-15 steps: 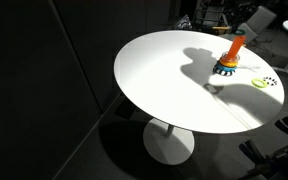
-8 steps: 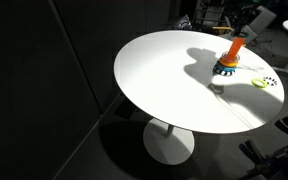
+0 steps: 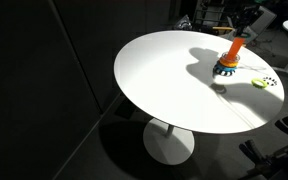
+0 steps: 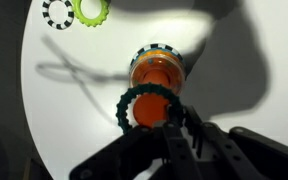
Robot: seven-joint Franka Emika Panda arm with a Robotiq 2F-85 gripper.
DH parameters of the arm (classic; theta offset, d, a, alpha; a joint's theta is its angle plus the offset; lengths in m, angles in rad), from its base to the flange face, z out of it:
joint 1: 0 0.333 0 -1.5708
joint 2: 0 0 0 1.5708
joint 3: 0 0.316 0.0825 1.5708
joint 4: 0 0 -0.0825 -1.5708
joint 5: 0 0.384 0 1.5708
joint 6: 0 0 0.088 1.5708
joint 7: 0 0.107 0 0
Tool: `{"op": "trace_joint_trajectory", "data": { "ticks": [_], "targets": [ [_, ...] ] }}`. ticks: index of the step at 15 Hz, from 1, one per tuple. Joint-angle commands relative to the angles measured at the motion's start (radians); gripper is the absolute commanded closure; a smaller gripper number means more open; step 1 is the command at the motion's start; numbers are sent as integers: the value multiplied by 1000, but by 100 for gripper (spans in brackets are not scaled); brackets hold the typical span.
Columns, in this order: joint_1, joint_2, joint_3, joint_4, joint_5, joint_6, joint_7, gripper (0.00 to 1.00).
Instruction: Put the circular object on the orange object
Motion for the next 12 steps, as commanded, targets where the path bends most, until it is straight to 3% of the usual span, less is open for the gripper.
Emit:
{"op": "trace_joint_trajectory", "data": {
  "ticks": [1, 12],
  "targets": [
    [-18, -12, 10, -13, 31, 0, -34, 94],
    [-17, 0, 9, -7, 45, 9, -28, 94]
  ]
}}
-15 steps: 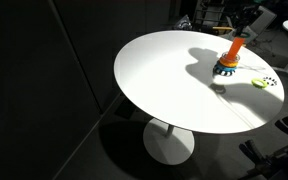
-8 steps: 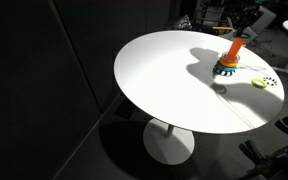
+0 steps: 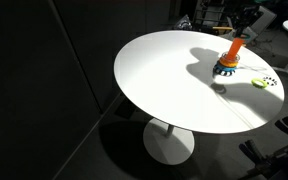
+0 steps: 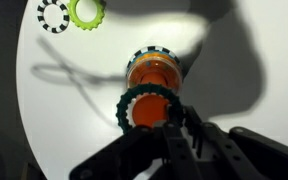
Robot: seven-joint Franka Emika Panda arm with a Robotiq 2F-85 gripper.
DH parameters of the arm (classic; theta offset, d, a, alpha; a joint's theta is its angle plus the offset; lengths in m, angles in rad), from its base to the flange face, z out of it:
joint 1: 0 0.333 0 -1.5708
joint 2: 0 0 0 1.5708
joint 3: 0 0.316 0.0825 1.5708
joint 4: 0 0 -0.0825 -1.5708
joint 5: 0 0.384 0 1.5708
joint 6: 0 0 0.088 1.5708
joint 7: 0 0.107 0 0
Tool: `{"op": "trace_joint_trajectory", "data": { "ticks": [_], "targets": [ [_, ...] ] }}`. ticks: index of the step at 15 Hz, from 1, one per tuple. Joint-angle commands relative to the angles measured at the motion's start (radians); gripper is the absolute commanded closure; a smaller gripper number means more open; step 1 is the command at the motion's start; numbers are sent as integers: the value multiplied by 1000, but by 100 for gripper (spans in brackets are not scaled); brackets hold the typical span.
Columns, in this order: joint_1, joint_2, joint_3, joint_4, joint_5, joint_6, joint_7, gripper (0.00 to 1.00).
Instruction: Put the circular object on the orange object
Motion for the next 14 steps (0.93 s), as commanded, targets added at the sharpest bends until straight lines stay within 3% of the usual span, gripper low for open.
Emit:
{"op": "trace_joint_trajectory", "data": {
  "ticks": [1, 14],
  "targets": [
    [-14, 1, 7, -2, 18, 13, -19, 94],
    [-9, 4, 2, -14, 9, 103, -10, 94]
  ]
}}
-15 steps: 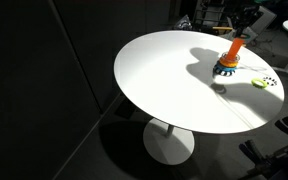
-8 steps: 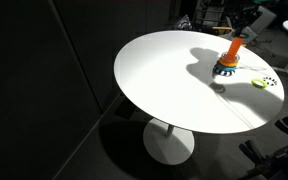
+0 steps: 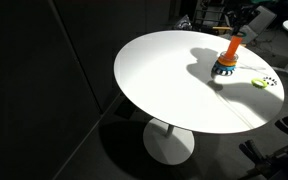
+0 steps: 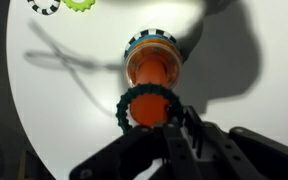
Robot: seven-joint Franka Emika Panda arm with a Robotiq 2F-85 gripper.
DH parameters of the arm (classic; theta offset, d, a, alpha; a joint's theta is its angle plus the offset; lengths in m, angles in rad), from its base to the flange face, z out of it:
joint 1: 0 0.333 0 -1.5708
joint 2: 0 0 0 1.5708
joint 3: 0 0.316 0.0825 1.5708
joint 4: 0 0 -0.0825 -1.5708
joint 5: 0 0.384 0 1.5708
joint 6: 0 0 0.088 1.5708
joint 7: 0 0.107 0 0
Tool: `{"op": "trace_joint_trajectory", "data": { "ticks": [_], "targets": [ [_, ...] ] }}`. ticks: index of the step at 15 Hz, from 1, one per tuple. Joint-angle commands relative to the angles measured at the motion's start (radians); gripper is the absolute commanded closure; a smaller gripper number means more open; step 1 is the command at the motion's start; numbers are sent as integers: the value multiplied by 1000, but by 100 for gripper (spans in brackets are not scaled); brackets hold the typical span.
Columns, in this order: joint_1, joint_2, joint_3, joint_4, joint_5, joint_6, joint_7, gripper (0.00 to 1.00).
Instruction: Put the circular object on the orange object
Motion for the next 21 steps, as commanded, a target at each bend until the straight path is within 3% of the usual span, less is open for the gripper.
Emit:
{"op": "trace_joint_trajectory", "data": {
  "ticks": [1, 3, 4, 5, 8, 14, 21],
  "targets": [
    [-9, -2, 3, -13, 11, 27, -10, 94],
    [-10, -1, 5, -16, 13, 29, -13, 94],
    [-11, -1, 6, -15, 16, 24, -15, 82],
    [-11, 0, 6, -15, 16, 23, -15, 59],
    [-11, 1, 6, -14, 16, 20, -16, 50],
    [-11, 6, 8, -14, 20, 15, -17, 3],
    [-9, 4, 16, -14, 36, 9, -20, 0]
  ]
}}
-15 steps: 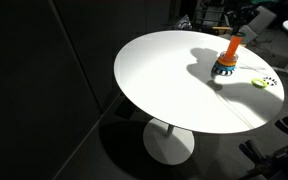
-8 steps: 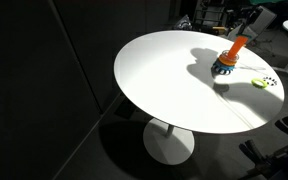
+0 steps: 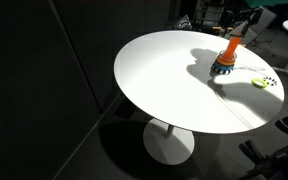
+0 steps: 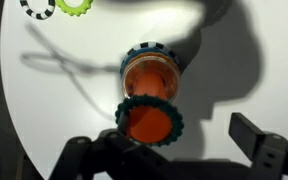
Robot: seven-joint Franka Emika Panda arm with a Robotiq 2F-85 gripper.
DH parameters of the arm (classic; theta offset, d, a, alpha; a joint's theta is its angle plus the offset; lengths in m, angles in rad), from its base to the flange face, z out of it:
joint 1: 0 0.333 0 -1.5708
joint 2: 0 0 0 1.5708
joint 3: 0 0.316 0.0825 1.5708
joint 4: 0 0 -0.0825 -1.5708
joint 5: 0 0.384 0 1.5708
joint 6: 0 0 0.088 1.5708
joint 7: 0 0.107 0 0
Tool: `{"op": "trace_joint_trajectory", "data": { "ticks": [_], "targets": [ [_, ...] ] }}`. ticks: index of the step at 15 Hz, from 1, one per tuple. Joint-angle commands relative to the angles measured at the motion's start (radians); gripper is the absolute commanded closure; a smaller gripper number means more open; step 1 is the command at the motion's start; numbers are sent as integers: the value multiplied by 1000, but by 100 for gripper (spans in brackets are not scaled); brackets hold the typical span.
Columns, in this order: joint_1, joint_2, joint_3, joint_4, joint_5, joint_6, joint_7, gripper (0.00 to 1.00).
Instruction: Put the circular object on the orange object
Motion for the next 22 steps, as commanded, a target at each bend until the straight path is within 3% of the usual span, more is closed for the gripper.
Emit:
{"op": "trace_joint_trajectory", "data": {
  "ticks": [1, 13, 22],
  "targets": [
    [-9, -13, 14, -5, 29, -2, -22, 0],
    [-6, -23, 42, -17, 65, -8, -35, 0],
    [1, -8, 41, 1, 67, -74, -59, 0]
  ]
}}
